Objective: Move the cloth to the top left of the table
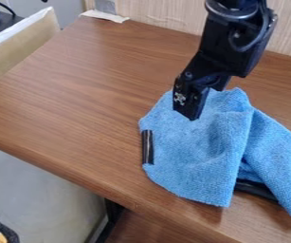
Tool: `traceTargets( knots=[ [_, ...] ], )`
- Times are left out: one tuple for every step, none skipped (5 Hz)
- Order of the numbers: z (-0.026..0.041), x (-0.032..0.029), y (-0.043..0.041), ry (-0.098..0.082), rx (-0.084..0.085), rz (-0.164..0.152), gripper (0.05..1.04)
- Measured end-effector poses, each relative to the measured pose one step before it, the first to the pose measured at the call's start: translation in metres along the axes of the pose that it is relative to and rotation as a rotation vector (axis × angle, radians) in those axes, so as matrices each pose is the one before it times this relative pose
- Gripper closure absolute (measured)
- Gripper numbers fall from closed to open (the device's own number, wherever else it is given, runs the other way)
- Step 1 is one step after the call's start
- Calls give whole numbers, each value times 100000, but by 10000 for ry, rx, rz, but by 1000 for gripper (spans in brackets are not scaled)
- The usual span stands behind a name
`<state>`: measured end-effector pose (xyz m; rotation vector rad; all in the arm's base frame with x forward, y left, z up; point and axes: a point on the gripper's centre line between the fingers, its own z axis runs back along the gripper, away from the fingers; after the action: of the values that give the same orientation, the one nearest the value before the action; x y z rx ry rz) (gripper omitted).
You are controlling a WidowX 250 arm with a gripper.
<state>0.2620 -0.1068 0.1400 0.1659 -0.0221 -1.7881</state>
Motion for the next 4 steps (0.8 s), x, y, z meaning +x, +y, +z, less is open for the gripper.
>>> traceTargets(
  knots=[
    [-728, 66, -219, 44, -256, -44, 84],
    [-379, -1186, -1308, 30, -434, 115, 84],
    [-390, -1457, -1742, 67, -318, 147, 84],
    [-1917, -1380, -1669, -32, -633, 255, 84]
  ],
)
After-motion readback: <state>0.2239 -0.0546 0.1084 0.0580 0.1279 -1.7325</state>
